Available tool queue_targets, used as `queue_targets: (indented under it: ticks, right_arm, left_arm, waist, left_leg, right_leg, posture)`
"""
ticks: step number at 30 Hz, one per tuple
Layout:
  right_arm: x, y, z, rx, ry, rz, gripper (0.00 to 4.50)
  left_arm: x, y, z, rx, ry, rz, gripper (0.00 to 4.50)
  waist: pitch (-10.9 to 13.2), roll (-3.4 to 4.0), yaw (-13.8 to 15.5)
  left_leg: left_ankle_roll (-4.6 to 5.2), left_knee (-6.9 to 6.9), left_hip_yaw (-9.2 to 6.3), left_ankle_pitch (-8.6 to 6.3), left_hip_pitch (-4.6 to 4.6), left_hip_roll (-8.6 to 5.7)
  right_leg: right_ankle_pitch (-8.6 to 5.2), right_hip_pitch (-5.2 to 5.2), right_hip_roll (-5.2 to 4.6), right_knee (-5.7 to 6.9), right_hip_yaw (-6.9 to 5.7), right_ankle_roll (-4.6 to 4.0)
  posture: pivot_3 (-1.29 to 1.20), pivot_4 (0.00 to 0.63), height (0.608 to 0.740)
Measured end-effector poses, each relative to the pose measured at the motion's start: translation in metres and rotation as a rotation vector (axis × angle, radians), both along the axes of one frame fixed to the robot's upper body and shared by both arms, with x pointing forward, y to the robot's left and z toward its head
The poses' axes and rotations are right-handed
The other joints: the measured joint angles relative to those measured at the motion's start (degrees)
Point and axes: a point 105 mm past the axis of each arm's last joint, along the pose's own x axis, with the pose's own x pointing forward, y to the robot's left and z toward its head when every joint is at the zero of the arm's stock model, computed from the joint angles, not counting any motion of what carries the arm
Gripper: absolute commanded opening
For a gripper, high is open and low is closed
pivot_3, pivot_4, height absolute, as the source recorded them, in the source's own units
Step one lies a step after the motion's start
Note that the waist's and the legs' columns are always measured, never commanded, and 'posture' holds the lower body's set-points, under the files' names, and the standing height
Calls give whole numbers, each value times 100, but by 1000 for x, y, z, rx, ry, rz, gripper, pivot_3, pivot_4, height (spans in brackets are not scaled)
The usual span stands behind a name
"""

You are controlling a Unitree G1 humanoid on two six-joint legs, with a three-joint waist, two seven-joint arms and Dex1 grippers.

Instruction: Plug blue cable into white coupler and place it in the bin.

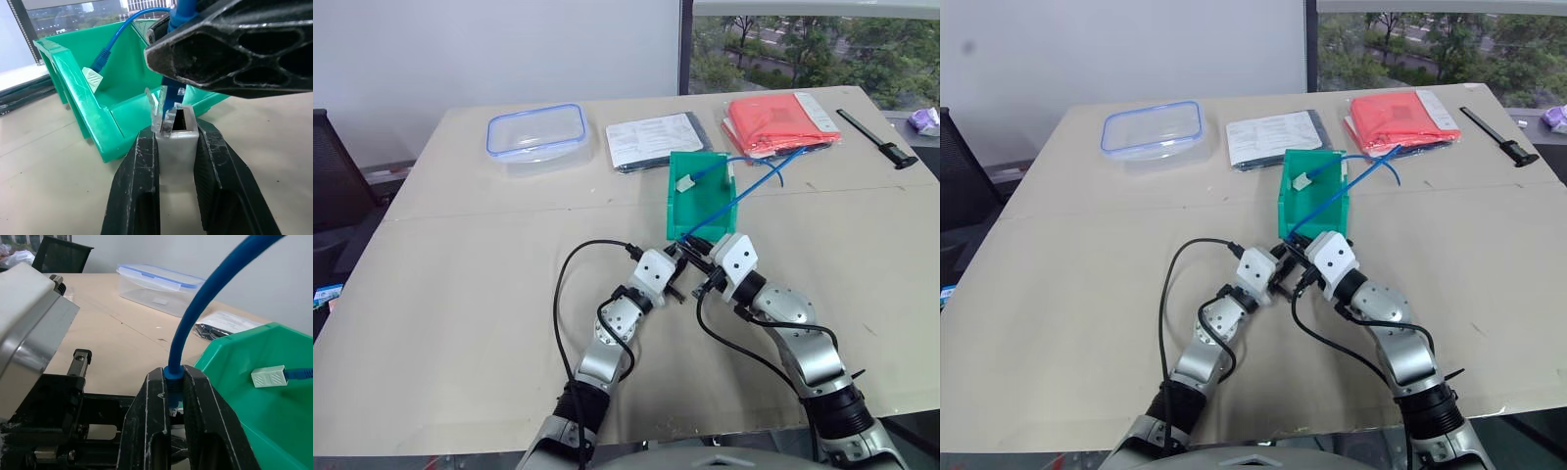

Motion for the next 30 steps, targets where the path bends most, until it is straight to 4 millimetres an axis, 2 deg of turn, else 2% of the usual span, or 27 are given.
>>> queue_targets:
  ticks: [20, 30]
  right_arm:
    - [-4, -10, -7, -18, 11, -16, 0]
    - [3, 0, -8, -71, 25, -5, 0]
  left_arm:
    - [-1, -1, -3, 2, 10, -8, 331]
    - [-1, -1, -3, 2, 13, -4, 331]
  waist:
    - [-22, 15, -2]
    - [-32, 17, -7]
  left_leg:
    - [5, 0, 6, -3, 2, -2]
    - [5, -1, 8, -3, 4, -3]
  right_leg:
    - [-2, 1, -2, 0, 5, 4]
    - [-2, 1, -2, 0, 7, 3]
  posture:
    - [0, 150, 740]
    - [0, 150, 740]
